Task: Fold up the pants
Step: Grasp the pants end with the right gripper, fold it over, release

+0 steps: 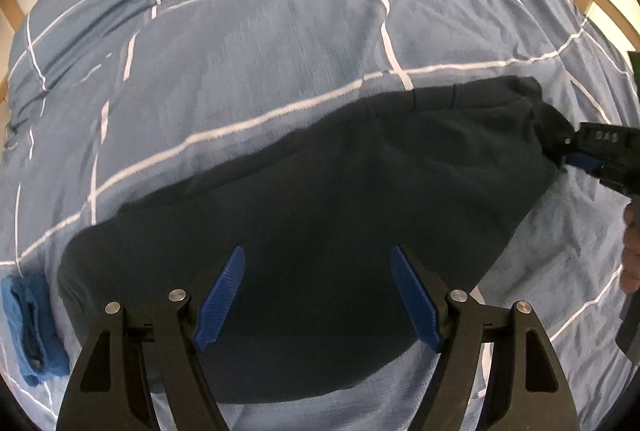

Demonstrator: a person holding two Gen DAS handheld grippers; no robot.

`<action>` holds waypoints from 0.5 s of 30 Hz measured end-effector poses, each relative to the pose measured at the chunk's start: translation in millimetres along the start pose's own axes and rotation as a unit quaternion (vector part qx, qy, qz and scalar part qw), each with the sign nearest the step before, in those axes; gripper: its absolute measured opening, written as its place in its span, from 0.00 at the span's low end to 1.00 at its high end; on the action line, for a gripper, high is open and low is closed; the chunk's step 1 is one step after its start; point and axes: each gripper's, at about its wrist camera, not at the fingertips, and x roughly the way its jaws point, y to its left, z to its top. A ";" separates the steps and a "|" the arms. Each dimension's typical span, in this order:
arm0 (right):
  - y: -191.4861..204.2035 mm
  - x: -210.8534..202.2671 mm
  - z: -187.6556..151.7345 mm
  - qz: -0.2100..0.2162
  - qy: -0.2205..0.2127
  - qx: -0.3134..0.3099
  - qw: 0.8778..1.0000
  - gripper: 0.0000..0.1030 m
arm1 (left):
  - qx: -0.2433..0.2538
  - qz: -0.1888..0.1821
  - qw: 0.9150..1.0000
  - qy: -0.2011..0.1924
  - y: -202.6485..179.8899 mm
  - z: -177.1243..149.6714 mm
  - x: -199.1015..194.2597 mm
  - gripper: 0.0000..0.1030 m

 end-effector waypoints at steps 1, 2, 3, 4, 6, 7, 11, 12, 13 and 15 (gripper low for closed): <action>-0.8 -2.1 -1.2 0.008 -0.001 0.005 1.000 0.24 | -0.003 -0.003 1.000 0.002 -1.0 -1.7 0.9 0.73; -0.5 -6.1 -1.9 0.008 -0.006 0.006 1.000 0.21 | -0.006 -0.006 1.000 0.004 -1.3 -2.4 1.3 0.73; 0.2 -10.7 -3.1 0.007 -0.014 0.006 1.000 0.20 | -0.011 -0.009 1.000 0.004 -1.4 -4.2 1.1 0.73; 1.5 -21.0 -4.3 0.005 -0.027 0.001 1.000 0.19 | -0.014 -0.011 1.000 0.004 -1.5 -5.3 0.4 0.73; 6.0 -39.1 -4.7 -0.011 -0.054 -0.016 0.998 0.17 | -0.020 -0.016 1.000 0.006 -1.9 -7.9 -0.5 0.73; 9.7 -51.8 -4.5 -0.023 -0.074 -0.031 0.997 0.16 | -0.021 -0.020 1.000 0.007 -2.4 -9.0 -0.4 0.73; 13.4 -57.7 -1.1 -0.080 -0.082 -0.069 0.991 0.16 | -0.017 -0.018 1.000 0.011 -5.5 -14.4 3.2 0.73; 11.3 -50.5 0.9 -0.084 -0.071 -0.067 0.992 0.16 | -0.019 -0.018 1.000 0.014 -5.2 -15.2 4.1 0.73; 7.4 -41.0 1.2 -0.093 -0.054 -0.063 0.992 0.16 | -0.021 -0.020 0.999 0.018 -4.6 -16.1 4.8 0.73; -0.4 -32.1 -0.7 -0.103 -0.042 -0.049 0.993 0.16 | -0.023 -0.026 0.999 0.024 -3.4 -18.9 5.2 0.73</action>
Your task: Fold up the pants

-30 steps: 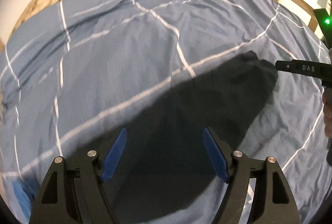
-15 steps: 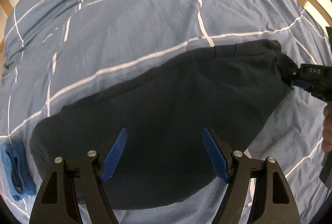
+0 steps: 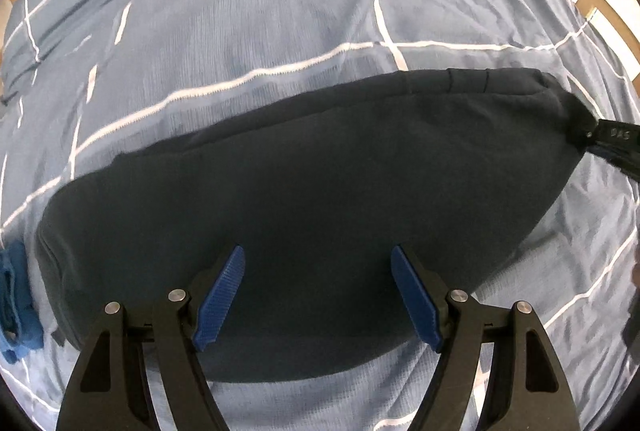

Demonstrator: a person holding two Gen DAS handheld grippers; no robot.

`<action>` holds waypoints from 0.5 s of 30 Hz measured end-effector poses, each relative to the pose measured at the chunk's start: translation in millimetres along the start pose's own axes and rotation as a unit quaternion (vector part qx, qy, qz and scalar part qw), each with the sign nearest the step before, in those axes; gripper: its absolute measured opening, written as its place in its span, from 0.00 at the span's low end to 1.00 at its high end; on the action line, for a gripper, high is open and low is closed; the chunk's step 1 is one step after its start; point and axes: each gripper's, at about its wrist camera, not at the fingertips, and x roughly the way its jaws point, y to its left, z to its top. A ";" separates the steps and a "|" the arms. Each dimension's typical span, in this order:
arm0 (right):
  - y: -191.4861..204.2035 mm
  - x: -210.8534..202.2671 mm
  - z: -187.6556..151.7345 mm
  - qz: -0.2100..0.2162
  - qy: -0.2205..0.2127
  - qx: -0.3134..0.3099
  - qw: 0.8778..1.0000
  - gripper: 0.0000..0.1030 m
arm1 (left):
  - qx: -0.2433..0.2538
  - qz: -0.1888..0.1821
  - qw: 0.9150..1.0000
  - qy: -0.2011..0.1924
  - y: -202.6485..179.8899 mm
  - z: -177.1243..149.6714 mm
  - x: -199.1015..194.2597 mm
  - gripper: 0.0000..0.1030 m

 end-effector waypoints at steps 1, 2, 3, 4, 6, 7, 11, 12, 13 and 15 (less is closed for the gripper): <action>-2.7 2.9 -1.2 -0.005 0.004 0.007 1.000 0.16 | 0.003 0.000 1.000 0.000 0.4 -0.8 -1.2 0.73; -2.8 5.6 -1.8 -0.010 0.006 0.012 1.000 0.17 | 0.006 0.003 1.000 -0.003 2.0 -2.1 -3.6 0.73; -1.0 7.4 -1.9 -0.018 0.008 0.013 1.000 0.17 | 0.007 0.007 1.000 -0.006 4.0 -3.5 -6.1 0.74; 1.9 9.3 -1.3 -0.030 0.008 0.012 0.999 0.19 | 0.008 0.009 1.000 -0.008 6.4 -4.6 -8.9 0.74; 7.9 11.0 0.7 -0.056 0.009 0.003 0.998 0.35 | 0.012 0.012 1.000 -0.014 12.1 -7.0 -17.4 0.74; 12.7 9.9 3.1 -0.081 0.006 -0.001 0.997 0.40 | 0.012 0.013 1.000 -0.019 15.3 -8.0 -22.9 0.74; 22.4 -14.3 -0.8 -0.137 -0.021 -0.019 0.990 0.55 | 0.010 0.019 0.998 -0.054 32.4 -14.9 -55.5 0.78; 28.3 -25.3 -3.2 -0.152 -0.032 -0.026 0.987 0.55 | 0.008 0.021 0.998 -0.064 37.9 -17.9 -65.0 0.78; 32.8 -38.5 -6.7 -0.158 -0.046 -0.031 0.986 0.55 | 0.006 0.023 0.997 -0.071 43.3 -20.8 -72.5 0.79; 42.4 -61.2 -14.9 -0.145 -0.068 -0.038 0.986 0.55 | -0.004 0.028 0.996 -0.082 57.4 -28.0 -87.8 0.80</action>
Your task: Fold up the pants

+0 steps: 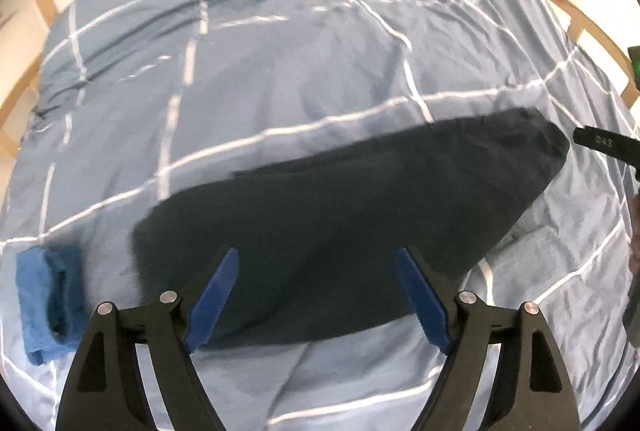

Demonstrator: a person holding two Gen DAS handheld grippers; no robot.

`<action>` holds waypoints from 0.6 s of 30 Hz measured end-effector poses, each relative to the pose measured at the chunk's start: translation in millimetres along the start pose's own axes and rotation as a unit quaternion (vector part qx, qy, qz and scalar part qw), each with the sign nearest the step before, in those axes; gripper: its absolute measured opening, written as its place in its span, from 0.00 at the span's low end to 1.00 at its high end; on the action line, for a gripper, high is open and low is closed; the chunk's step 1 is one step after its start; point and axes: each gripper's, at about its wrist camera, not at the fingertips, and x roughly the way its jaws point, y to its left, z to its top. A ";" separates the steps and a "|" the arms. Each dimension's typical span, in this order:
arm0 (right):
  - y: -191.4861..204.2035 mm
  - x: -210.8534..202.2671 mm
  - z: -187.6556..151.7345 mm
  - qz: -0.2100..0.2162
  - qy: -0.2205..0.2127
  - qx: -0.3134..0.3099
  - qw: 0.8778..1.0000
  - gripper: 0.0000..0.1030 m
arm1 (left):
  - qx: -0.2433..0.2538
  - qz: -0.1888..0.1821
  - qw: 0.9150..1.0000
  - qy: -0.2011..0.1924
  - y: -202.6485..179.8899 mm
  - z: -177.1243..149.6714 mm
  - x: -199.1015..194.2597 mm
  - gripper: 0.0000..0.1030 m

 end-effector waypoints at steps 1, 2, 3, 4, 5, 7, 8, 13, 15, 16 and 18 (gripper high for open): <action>0.8 -12.8 -2.9 0.011 -0.008 -0.001 1.000 0.55 | -0.005 0.001 1.000 -0.002 6.7 -2.6 -5.4 0.81; 4.5 -24.0 -5.6 0.020 -0.015 -0.006 1.000 0.55 | -0.011 0.001 1.000 -0.003 13.9 -6.4 -10.2 0.81; 9.2 -35.8 -10.2 0.031 -0.021 -0.012 0.999 0.55 | -0.016 0.003 1.000 -0.003 23.8 -11.5 -15.2 0.81; 10.1 -43.8 -16.3 0.039 -0.024 -0.016 0.999 0.55 | -0.022 0.007 1.000 -0.001 32.2 -16.1 -18.3 0.81; 13.7 -50.5 -19.7 0.048 -0.026 -0.020 0.998 0.55 | -0.027 0.011 1.000 0.002 40.1 -21.1 -21.1 0.81; 24.2 -64.1 -30.0 0.072 -0.025 -0.033 0.997 0.55 | -0.038 0.018 0.999 0.006 56.8 -32.8 -26.2 0.81; 29.9 -68.1 -34.3 0.080 -0.024 -0.041 0.996 0.55 | -0.041 0.021 0.999 0.008 62.6 -38.0 -27.9 0.81; 61.8 -83.7 -67.2 0.109 -0.018 -0.075 0.991 0.55 | -0.063 0.024 0.997 0.023 94.5 -61.2 -21.3 0.81; 74.0 -85.7 -80.7 0.124 -0.007 -0.081 0.989 0.55 | -0.078 0.018 0.996 0.026 107.9 -67.7 -17.1 0.81; 78.2 -84.8 -85.2 0.127 -0.003 -0.083 0.988 0.55 | -0.083 0.017 0.996 0.027 112.8 -69.8 -14.8 0.81; 88.3 -85.2 -93.6 0.127 0.001 -0.092 0.988 0.55 | -0.094 0.016 0.995 0.028 124.7 -75.1 -9.5 0.81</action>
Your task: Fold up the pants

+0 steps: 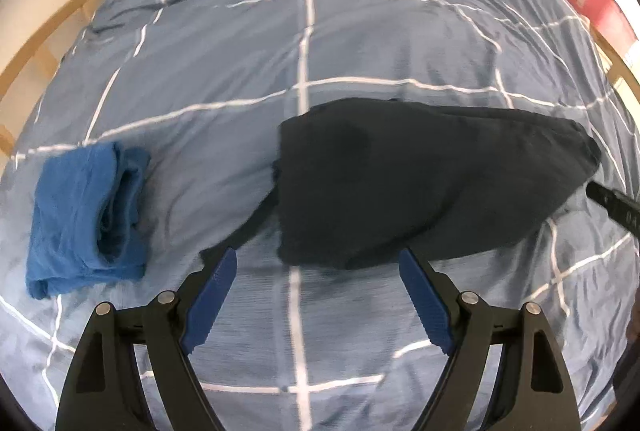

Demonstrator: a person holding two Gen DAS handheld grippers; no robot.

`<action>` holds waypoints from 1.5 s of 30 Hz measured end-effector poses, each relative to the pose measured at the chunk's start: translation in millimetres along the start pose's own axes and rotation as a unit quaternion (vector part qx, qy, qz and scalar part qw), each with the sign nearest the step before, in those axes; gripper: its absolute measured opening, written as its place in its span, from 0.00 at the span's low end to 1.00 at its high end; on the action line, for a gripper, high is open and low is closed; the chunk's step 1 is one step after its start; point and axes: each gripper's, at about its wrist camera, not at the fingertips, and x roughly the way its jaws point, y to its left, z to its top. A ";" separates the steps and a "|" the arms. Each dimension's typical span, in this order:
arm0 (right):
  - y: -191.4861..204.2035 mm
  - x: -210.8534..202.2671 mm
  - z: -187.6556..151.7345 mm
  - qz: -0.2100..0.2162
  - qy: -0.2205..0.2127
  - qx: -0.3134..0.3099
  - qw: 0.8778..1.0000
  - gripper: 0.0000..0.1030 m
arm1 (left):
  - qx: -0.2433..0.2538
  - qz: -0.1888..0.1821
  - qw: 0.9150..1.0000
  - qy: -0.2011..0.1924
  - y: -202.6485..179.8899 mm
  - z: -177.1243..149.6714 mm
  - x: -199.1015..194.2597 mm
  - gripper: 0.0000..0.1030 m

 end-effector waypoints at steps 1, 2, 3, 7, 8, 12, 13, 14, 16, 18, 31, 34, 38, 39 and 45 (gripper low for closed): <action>6.4 0.7 -3.1 -0.002 0.001 -0.008 1.000 0.55 | -0.004 -0.001 1.000 0.001 5.5 -0.8 3.2 0.81; 11.1 0.8 -5.4 -0.003 0.001 -0.014 1.000 0.55 | -0.006 -0.001 1.000 0.002 7.7 -0.3 5.9 0.81; 16.3 -0.1 -8.0 -0.003 0.001 -0.021 1.000 0.55 | -0.008 -0.001 1.000 0.000 13.0 -0.6 8.1 0.81; 33.9 -2.6 -16.7 -0.007 0.000 -0.041 0.999 0.55 | -0.014 -0.014 1.000 -0.007 24.7 5.5 15.9 0.80; 36.3 -2.1 -17.5 -0.007 0.001 -0.042 0.999 0.55 | -0.016 -0.020 1.000 -0.010 26.6 8.8 17.9 0.80; 42.6 2.1 -15.9 -0.010 0.005 -0.043 0.999 0.55 | -0.010 -0.049 0.998 -0.036 32.3 34.4 27.2 0.80; 45.1 3.4 -15.2 -0.012 0.006 -0.042 0.999 0.55 | -0.001 -0.050 0.998 -0.045 32.6 42.8 30.4 0.80; 47.4 4.1 -14.6 -0.015 0.005 -0.042 0.999 0.55 | 0.007 -0.049 0.997 -0.051 32.0 50.4 33.5 0.79; 52.7 4.7 -12.9 -0.020 0.002 -0.042 0.999 0.55 | 0.021 -0.053 0.997 -0.055 32.8 63.9 43.6 0.78; 59.5 6.1 -10.3 -0.024 -0.003 -0.040 0.999 0.55 | 0.025 -0.070 0.996 -0.046 34.7 74.6 55.7 0.77; 81.6 23.5 15.0 -0.014 -0.016 -0.013 1.000 0.55 | -0.031 -0.131 0.991 0.009 40.8 92.8 95.6 0.31; 81.1 23.2 15.5 -0.017 -0.014 -0.016 1.000 0.55 | -0.030 -0.120 0.992 -0.010 41.3 90.4 80.2 0.30; 81.2 24.4 16.0 -0.018 -0.013 -0.014 1.000 0.55 | -0.011 -0.079 0.997 -0.010 41.0 85.1 84.2 0.30; 80.7 25.4 16.2 -0.020 -0.011 -0.014 1.000 0.55 | -0.007 -0.074 0.997 -0.004 40.4 83.5 89.6 0.31; 72.9 23.9 18.8 -0.023 -0.017 -0.011 1.000 0.55 | 0.033 -0.017 0.999 -0.028 28.8 88.8 77.4 0.66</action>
